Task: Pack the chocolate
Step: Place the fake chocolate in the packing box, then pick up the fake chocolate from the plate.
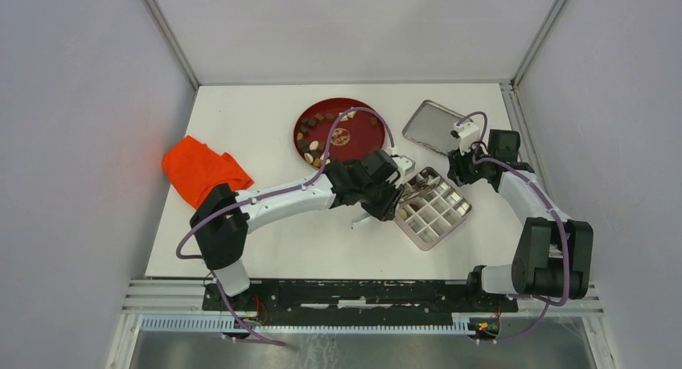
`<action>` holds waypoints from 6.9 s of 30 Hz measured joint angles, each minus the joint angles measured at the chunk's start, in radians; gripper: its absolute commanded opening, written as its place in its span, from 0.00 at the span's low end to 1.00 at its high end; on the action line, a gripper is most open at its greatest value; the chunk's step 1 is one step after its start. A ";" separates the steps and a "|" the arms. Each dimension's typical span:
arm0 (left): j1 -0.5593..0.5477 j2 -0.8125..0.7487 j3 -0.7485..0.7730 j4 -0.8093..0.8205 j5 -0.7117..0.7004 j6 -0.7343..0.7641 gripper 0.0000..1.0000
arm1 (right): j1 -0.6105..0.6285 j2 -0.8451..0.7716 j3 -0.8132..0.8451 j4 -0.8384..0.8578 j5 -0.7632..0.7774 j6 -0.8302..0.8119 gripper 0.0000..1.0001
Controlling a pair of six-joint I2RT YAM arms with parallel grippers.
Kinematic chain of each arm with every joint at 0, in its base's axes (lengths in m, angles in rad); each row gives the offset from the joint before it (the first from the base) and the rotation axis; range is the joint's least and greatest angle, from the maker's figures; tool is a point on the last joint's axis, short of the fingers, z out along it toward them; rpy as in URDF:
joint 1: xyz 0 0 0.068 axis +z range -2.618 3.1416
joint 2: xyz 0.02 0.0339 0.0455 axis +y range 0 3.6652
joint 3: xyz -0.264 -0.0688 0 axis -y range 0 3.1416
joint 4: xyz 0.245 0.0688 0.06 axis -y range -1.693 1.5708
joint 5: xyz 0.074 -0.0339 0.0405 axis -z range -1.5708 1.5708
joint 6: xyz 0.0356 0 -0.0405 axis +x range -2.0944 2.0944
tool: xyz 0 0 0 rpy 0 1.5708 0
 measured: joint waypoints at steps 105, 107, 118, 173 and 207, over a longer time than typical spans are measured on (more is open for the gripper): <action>0.621 0.364 0.447 -0.167 -0.053 0.151 0.42 | -0.006 -0.013 0.000 -0.026 -0.038 -0.046 0.51; 0.626 0.371 0.460 -0.179 -0.054 0.161 0.42 | -0.006 -0.013 0.000 -0.026 -0.039 -0.046 0.51; 0.638 0.396 0.501 -0.193 -0.049 0.190 0.43 | -0.006 -0.013 0.000 -0.027 -0.042 -0.046 0.51; 0.648 0.473 0.566 -0.256 -0.027 0.216 0.21 | -0.010 -0.013 0.000 -0.031 -0.056 -0.049 0.51; 0.625 0.183 0.274 -0.174 -0.004 0.214 0.30 | -0.011 -0.013 0.000 -0.048 -0.061 -0.050 0.51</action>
